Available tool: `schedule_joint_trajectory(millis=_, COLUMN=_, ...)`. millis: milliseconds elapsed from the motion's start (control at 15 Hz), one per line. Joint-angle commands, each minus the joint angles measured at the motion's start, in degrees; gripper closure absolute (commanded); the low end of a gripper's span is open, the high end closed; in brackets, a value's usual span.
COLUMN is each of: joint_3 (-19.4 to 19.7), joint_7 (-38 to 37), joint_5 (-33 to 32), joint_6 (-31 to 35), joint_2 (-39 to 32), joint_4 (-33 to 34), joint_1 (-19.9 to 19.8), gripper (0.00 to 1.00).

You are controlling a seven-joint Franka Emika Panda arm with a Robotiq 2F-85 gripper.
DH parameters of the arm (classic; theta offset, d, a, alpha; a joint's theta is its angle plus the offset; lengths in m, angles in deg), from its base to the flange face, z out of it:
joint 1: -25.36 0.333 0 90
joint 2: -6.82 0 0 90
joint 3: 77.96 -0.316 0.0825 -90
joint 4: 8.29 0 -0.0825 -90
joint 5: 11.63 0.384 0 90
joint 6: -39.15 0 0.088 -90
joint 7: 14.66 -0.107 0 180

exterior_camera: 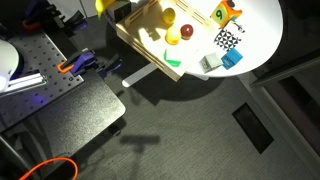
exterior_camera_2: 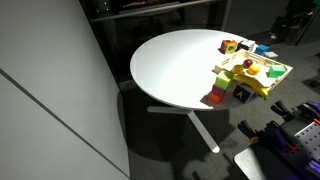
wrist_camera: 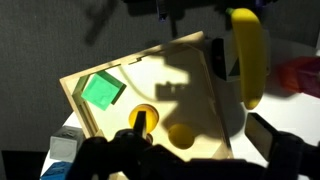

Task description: Pick up the green block and put it in the tray

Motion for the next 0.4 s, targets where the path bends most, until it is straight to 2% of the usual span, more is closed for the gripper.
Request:
schedule_joint_trajectory(millis=0, joint_3=-1.0, joint_7=3.4, joint_5=4.0, joint_6=-6.0, joint_2=3.7, joint_4=-1.1, joint_1=2.8, gripper=0.00)
schedule_joint_trajectory(millis=133, joint_3=-1.7, joint_7=4.6, joint_5=5.4, joint_6=-8.8, joint_2=4.7, joint_4=-1.1, joint_1=4.4, gripper=0.00)
schedule_joint_trajectory(millis=200, joint_3=-1.4, joint_7=2.4, joint_5=3.7, joint_6=-6.5, joint_2=2.0, joint_4=-0.1, joint_1=3.5, gripper=0.00)
schedule_joint_trajectory(millis=333, joint_3=-2.0, joint_7=2.7, joint_5=4.2, joint_6=-7.9, joint_2=2.9, joint_4=-0.3, joint_1=4.5, gripper=0.00)
